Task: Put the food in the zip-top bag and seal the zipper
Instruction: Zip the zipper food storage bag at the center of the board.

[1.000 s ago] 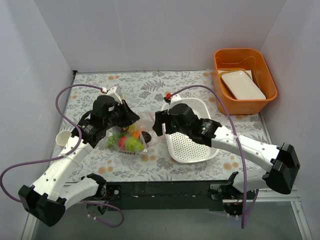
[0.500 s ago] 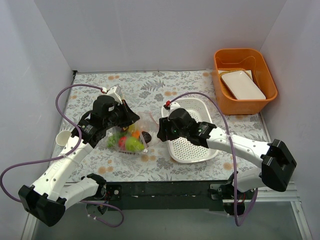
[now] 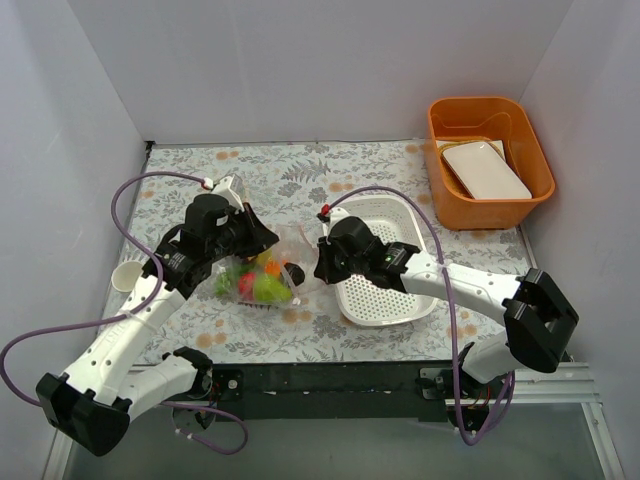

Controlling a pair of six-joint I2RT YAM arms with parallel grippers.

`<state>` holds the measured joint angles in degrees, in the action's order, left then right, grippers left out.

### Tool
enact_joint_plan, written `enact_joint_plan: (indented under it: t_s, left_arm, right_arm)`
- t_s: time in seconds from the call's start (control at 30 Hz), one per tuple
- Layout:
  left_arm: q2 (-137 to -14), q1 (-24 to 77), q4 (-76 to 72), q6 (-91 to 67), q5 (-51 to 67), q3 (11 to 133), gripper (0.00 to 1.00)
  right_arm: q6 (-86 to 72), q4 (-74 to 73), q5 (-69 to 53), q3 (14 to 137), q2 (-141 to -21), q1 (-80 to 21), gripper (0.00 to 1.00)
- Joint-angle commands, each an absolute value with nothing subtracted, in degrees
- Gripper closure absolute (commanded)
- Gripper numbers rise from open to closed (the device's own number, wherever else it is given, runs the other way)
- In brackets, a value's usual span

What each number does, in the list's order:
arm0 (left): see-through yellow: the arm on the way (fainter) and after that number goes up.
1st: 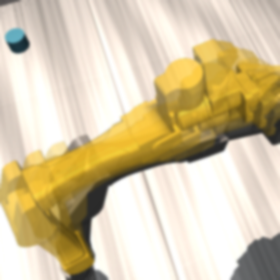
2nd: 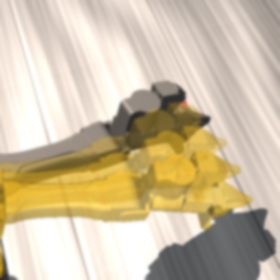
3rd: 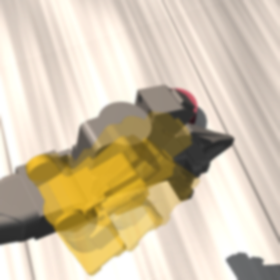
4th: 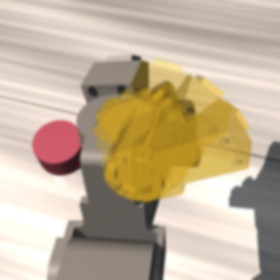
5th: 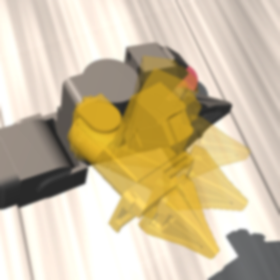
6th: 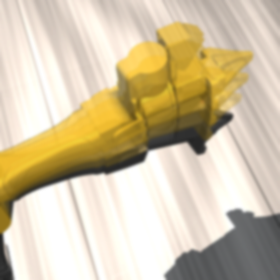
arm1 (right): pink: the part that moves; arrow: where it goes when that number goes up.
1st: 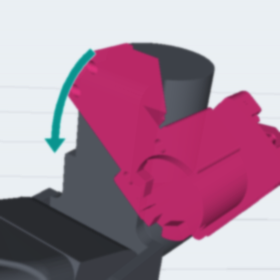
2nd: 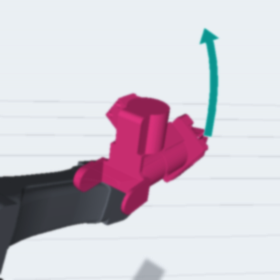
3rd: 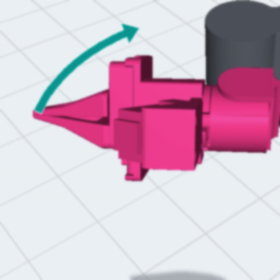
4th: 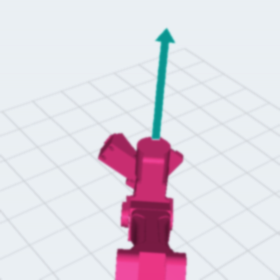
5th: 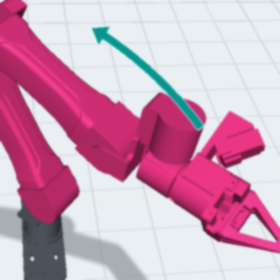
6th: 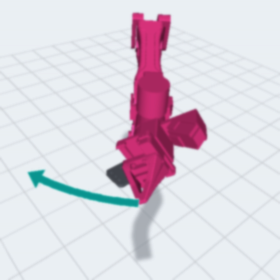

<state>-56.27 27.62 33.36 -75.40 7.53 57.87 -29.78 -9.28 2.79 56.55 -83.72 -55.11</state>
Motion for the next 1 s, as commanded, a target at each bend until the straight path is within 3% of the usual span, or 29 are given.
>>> enact_joint_plan:
  t_s: [0.0, 0.5, 0.87, 0.97]
  left_arm:
    - [-55.0, 27.9, 32.3, -75.0, 9.4, 55.8, 1.00]
    - [-59.6, 27.9, 27.6, -75.0, 16.2, 54.3, 1.00]
    - [-64.4, 27.9, 23.8, -76.2, 25.9, 53.3, 1.00]
    - [-64.9, 27.9, 22.8, -75.4, 28.0, 52.3, 0.96]
  right_arm:
    - [-28.6, -8.2, 3.4, 60.8, -83.2, -54.4, 0.99]
    - [-30.5, -6.2, 5.0, 61.9, -83.3, -54.3, 0.99]
    - [-35.7, -0.8, 6.6, 55.4, -80.8, -54.3, 0.99]
    - [-36.0, -1.2, 7.0, 55.5, -80.9, -54.3, 0.99]
